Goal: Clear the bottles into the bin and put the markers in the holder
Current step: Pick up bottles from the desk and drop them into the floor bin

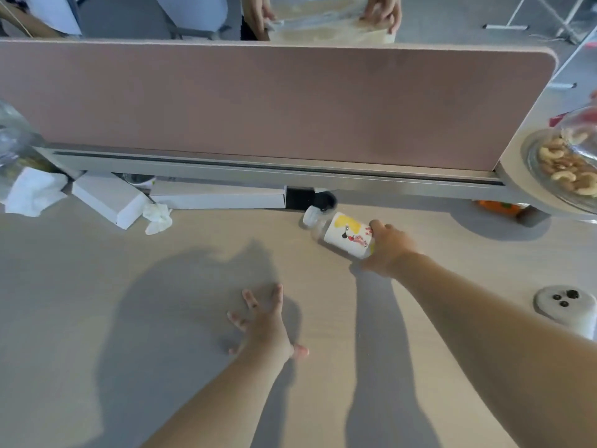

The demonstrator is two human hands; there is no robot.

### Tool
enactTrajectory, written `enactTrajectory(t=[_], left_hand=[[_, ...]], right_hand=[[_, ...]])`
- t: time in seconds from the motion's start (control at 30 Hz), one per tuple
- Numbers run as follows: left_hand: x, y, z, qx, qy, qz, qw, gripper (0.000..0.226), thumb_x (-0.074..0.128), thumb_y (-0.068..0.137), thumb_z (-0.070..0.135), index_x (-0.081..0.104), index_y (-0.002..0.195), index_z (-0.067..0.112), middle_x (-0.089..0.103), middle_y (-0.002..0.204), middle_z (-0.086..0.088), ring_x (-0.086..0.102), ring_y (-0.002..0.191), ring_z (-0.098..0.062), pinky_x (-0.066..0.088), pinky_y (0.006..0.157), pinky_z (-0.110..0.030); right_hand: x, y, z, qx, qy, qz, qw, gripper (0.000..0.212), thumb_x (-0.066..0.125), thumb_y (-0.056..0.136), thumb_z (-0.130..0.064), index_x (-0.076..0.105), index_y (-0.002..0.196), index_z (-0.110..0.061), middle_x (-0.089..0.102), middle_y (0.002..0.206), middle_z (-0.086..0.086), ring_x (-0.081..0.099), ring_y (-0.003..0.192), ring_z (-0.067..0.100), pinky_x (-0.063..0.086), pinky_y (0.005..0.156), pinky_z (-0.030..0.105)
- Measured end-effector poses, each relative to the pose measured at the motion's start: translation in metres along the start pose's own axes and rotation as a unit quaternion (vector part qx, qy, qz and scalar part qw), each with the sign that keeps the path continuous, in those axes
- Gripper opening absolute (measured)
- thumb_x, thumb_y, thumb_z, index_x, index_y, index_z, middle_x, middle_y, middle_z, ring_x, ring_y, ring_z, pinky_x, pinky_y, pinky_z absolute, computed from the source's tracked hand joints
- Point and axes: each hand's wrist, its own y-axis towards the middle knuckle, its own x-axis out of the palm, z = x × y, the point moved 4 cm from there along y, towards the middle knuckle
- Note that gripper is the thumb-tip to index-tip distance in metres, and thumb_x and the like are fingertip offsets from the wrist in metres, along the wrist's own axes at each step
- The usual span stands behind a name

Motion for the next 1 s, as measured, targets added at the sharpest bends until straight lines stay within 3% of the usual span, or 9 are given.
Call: enactTrajectory(t=[0.1,0.17,0.27,0.43,0.57,0.67,0.77,0.87,1.0], left_hand=[[-0.004,-0.016,-0.005,0.031,-0.001,0.0,1.0,0.123,0.074,0.071,0.057,-0.016,0.151,0.033,-0.024,0.157,-0.021,-0.019,0.146,-0.04,0.011,0.115,-0.058],[-0.012,-0.03,-0.008,0.06,-0.019,0.008,0.998,0.108,0.069,0.08,0.05,-0.006,0.154,0.027,-0.009,0.159,-0.021,-0.003,0.148,-0.039,0.015,0.117,-0.047],[-0.028,-0.047,-0.007,0.111,-0.016,0.041,0.993,0.089,0.065,0.082,0.049,0.02,0.152,0.019,0.026,0.15,-0.018,0.036,0.137,-0.034,0.035,0.109,-0.035],[-0.027,-0.094,0.027,0.263,0.034,0.092,0.96,0.044,0.055,0.092,0.031,0.048,0.129,0.01,0.05,0.133,-0.016,0.052,0.122,-0.034,0.044,0.096,-0.036],[0.026,-0.162,0.061,0.406,0.072,0.106,0.905,0.027,0.047,0.093,0.016,0.058,0.116,0.008,0.061,0.12,-0.018,0.057,0.114,-0.034,0.047,0.09,-0.037],[0.088,-0.221,0.076,0.482,0.124,0.075,0.864,0.025,0.044,0.092,0.012,0.062,0.11,0.009,0.065,0.114,-0.015,0.061,0.107,-0.034,0.049,0.085,-0.037],[0.156,-0.289,0.083,0.545,0.187,0.021,0.817,0.026,0.044,0.093,0.014,0.063,0.111,0.01,0.065,0.114,-0.012,0.062,0.106,-0.032,0.051,0.086,-0.034],[0.22,-0.355,0.084,0.599,0.216,-0.027,0.77,0.023,0.044,0.092,0.014,0.063,0.106,0.012,0.066,0.109,-0.01,0.062,0.099,-0.03,0.048,0.076,-0.03],[0.298,-0.409,0.073,0.631,0.243,-0.102,0.73,0.019,0.043,0.093,0.018,0.06,0.102,0.016,0.065,0.106,-0.005,0.059,0.091,-0.025,0.044,0.07,-0.028]], right_hand=[[0.022,-0.045,0.001,0.047,0.063,-0.051,0.996,0.075,0.078,0.06,-0.045,0.043,0.12,-0.016,0.057,0.108,0.004,0.057,0.094,0.026,0.046,0.073,0.029],[0.032,-0.08,0.007,0.092,0.13,-0.053,0.986,0.07,0.077,0.061,-0.041,0.043,0.116,-0.013,0.054,0.107,0.003,0.054,0.085,0.024,0.046,0.066,0.029],[0.033,-0.132,0.022,0.144,0.227,0.018,0.963,0.062,0.074,0.067,-0.039,0.042,0.113,-0.013,0.053,0.105,0.003,0.053,0.083,0.024,0.044,0.063,0.029],[0.027,-0.243,0.067,0.235,0.297,0.188,0.906,0.058,0.071,0.069,-0.035,0.045,0.115,-0.013,0.056,0.102,0.005,0.055,0.086,0.025,0.047,0.064,0.033],[0.056,-0.358,0.108,0.336,0.337,0.32,0.819,0.056,0.072,0.065,-0.035,0.045,0.112,-0.017,0.053,0.103,0.004,0.056,0.088,0.027,0.054,0.069,0.041],[0.1,-0.454,0.14,0.431,0.312,0.343,0.774,0.054,0.071,0.067,-0.033,0.046,0.112,-0.015,0.054,0.104,0.005,0.055,0.094,0.029,0.051,0.069,0.037],[0.159,-0.555,0.171,0.545,0.307,0.314,0.714,0.058,0.071,0.069,-0.036,0.046,0.114,-0.01,0.054,0.109,0.012,0.054,0.101,0.035,0.05,0.073,0.038],[0.227,-0.648,0.195,0.638,0.356,0.243,0.638,0.064,0.073,0.07,-0.04,0.042,0.117,-0.008,0.053,0.113,0.014,0.056,0.101,0.035,0.052,0.081,0.044],[0.315,-0.744,0.201,0.727,0.453,0.154,0.493,0.065,0.073,0.067,-0.031,0.047,0.121,-0.004,0.054,0.112,0.017,0.057,0.088,0.03,0.053,0.072,0.036]])
